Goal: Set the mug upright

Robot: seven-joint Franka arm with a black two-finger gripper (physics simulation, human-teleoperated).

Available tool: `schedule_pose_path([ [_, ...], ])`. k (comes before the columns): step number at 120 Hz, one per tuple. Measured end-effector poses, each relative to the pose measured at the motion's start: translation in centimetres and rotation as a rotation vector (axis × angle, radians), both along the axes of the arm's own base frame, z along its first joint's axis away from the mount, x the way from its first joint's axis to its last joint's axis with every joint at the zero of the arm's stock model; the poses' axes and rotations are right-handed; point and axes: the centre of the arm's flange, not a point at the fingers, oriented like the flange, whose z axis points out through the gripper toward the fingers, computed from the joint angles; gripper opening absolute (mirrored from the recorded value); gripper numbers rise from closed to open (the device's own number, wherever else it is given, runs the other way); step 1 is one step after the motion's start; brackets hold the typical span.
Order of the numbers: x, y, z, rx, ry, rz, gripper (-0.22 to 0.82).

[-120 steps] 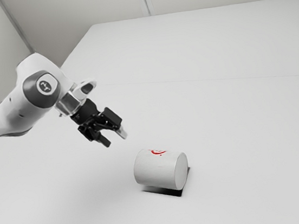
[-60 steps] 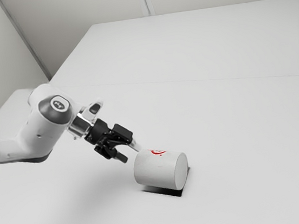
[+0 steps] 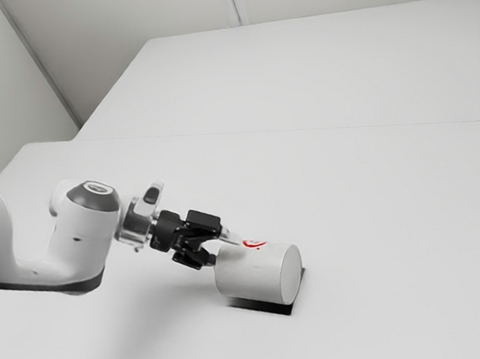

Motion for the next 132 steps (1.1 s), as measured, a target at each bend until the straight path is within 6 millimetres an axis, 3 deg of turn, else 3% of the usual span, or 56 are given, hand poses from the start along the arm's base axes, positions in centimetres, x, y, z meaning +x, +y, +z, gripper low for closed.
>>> schedule_pose_path([
  [52,-1.3,-1.5,-2.2,-0.136,-0.086,-0.015,0.57],
  [91,-1.3,-2.1,-1.7,-0.166,-0.143,-0.055,0.00],
  [116,-1.2,-2.1,-1.1,-0.159,-0.186,-0.069,-0.09],
  [132,-1.2,-2.2,0.5,-0.158,-0.234,-0.083,-0.15],
])
